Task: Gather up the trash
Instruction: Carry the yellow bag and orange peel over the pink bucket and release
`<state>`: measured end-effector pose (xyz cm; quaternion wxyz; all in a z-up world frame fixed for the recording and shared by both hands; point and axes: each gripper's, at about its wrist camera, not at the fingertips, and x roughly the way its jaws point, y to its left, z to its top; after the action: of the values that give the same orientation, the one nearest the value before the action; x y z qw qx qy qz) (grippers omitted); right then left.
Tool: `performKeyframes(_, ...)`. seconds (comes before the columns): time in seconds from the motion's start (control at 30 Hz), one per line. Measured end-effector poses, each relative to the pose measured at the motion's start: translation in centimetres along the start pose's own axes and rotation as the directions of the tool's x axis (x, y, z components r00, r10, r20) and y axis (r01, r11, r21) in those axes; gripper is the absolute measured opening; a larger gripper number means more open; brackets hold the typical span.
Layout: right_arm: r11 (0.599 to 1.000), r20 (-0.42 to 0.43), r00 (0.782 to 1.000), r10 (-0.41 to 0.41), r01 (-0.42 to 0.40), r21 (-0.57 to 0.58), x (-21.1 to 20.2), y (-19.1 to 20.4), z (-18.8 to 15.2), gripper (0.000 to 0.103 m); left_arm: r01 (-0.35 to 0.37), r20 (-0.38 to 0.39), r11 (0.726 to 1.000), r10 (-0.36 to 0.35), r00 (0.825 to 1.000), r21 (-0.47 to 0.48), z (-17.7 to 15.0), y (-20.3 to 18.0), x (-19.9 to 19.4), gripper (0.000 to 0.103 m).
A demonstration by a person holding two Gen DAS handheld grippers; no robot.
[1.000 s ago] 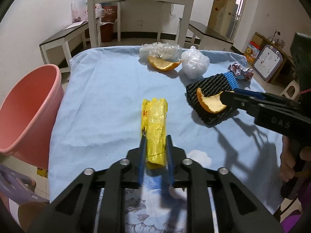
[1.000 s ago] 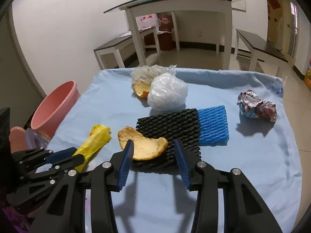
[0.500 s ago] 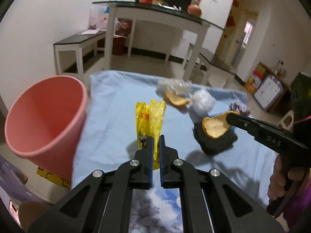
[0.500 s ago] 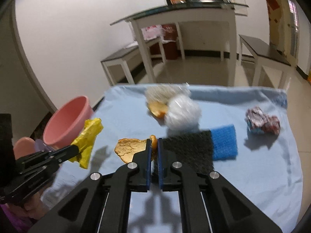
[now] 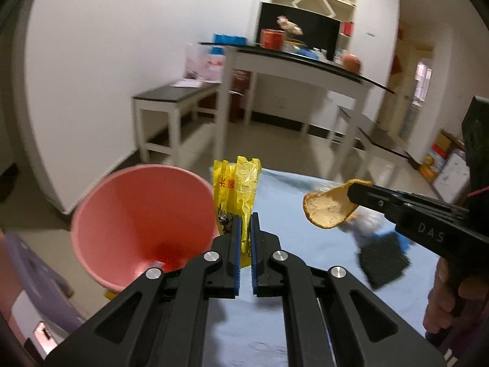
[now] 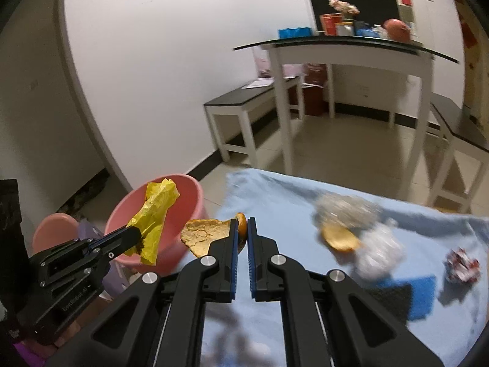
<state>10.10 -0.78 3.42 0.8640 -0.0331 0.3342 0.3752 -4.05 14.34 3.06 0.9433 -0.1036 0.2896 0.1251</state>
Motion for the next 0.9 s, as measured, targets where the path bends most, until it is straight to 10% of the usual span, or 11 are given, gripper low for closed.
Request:
performKeyframes(0.3, 0.996, -0.063, 0.996, 0.06, -0.064, -0.062, 6.0, 5.8, 1.8, 0.005, -0.18, -0.019, 0.976, 0.179, 0.984, -0.12, 1.1, 6.4, 2.2, 0.005)
performKeyframes(0.9, 0.993, -0.168, 0.985, 0.037, -0.056, -0.106, 14.1, 9.8, 1.5, 0.008, -0.264, -0.121, 0.943, 0.243, 0.962, -0.203, -0.3, 12.9, 6.1, 0.005)
